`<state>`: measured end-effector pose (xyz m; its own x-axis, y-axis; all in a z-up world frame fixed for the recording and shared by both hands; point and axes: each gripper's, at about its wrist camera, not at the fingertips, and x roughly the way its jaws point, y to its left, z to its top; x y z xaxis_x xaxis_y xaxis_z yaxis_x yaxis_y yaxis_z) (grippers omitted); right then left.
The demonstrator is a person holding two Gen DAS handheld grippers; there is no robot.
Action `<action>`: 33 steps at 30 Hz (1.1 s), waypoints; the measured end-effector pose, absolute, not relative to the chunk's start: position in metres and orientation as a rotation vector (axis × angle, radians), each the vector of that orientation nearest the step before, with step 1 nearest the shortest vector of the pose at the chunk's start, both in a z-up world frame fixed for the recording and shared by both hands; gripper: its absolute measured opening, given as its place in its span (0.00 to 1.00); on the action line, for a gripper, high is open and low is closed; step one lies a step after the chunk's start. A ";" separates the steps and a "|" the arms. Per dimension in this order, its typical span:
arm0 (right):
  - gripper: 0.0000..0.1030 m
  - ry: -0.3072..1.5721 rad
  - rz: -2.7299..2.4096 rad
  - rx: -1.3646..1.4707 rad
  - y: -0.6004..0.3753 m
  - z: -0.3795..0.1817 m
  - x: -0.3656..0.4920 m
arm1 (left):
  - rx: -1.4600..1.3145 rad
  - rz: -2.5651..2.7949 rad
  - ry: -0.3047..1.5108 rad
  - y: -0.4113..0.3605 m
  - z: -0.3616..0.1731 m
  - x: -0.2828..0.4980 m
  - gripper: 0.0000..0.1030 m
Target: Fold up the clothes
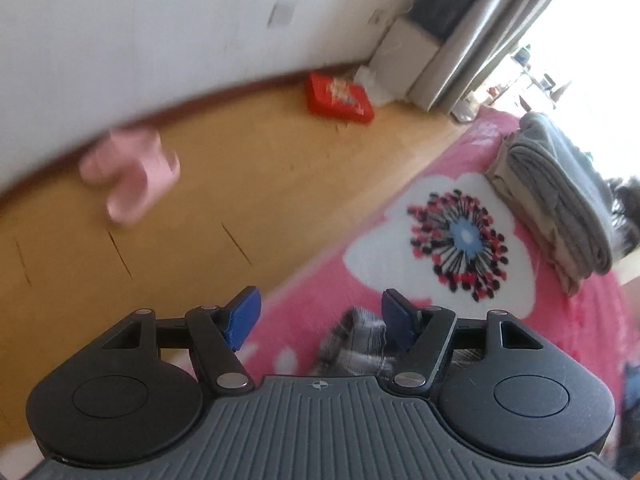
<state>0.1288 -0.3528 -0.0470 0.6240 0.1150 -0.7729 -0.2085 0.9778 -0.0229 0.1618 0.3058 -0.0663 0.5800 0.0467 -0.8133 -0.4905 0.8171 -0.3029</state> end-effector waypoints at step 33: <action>0.44 0.877 -0.403 1.451 -0.566 -0.143 0.022 | 0.450 -0.306 0.770 0.009 -0.061 0.147 0.65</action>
